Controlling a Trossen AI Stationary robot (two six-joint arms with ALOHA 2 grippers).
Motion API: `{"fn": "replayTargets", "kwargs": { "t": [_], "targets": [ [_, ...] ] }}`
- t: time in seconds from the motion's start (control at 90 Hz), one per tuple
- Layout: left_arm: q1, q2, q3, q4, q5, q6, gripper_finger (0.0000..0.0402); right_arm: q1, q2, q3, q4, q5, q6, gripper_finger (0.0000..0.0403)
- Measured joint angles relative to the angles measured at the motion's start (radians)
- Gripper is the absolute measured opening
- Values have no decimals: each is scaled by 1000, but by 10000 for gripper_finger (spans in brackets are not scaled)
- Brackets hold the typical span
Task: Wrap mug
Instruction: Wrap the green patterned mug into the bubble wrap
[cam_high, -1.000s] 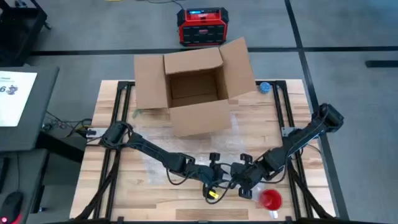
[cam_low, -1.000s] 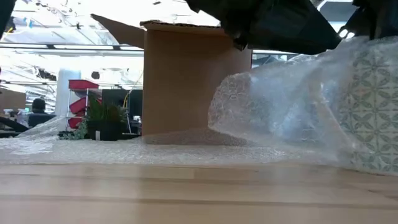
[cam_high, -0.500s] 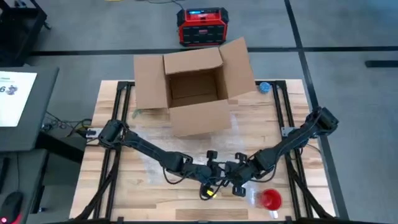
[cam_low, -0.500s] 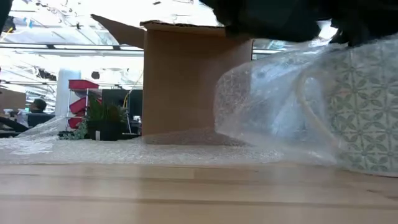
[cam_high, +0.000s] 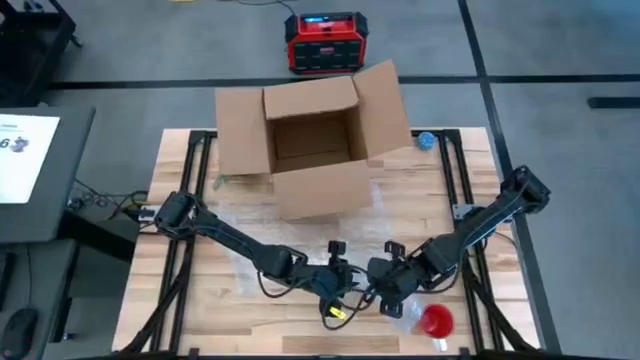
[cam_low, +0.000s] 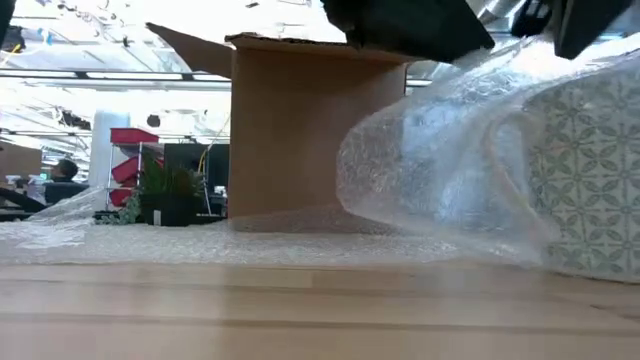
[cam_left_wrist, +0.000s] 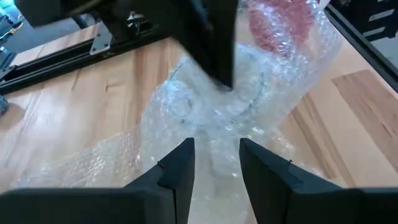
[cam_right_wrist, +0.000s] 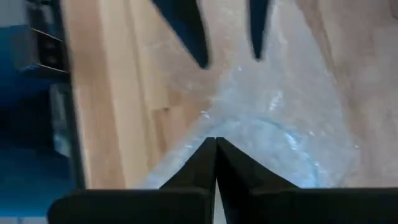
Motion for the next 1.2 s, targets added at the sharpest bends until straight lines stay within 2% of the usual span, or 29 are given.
{"fn": "replayTargets", "kwargs": {
  "t": [0.111,0.2,0.389,0.489,0.689,0.811,1.089,1.2],
  "targets": [
    [0,0,0,-1,-2,0,107,10,0,12,-2,84,1,0],
    [0,0,0,0,-4,0,107,-3,6,-2,-5,92,31,0],
    [-11,-19,0,-30,-38,3,107,-42,75,-80,-13,-34,94,0],
    [-24,-39,-1,-67,-81,3,107,-45,119,-105,11,-60,106,0],
    [-36,-63,-1,-108,-102,-5,107,-72,188,-120,94,-172,34,0],
    [-38,-63,-1,-127,-100,-13,107,-79,167,-91,35,-178,30,0],
    [-40,-63,0,-136,-97,-18,107,-45,53,39,-163,-119,62,0],
    [-40,-63,0,-134,-98,-18,107,-20,34,70,-182,-113,101,0]
  ]
}}
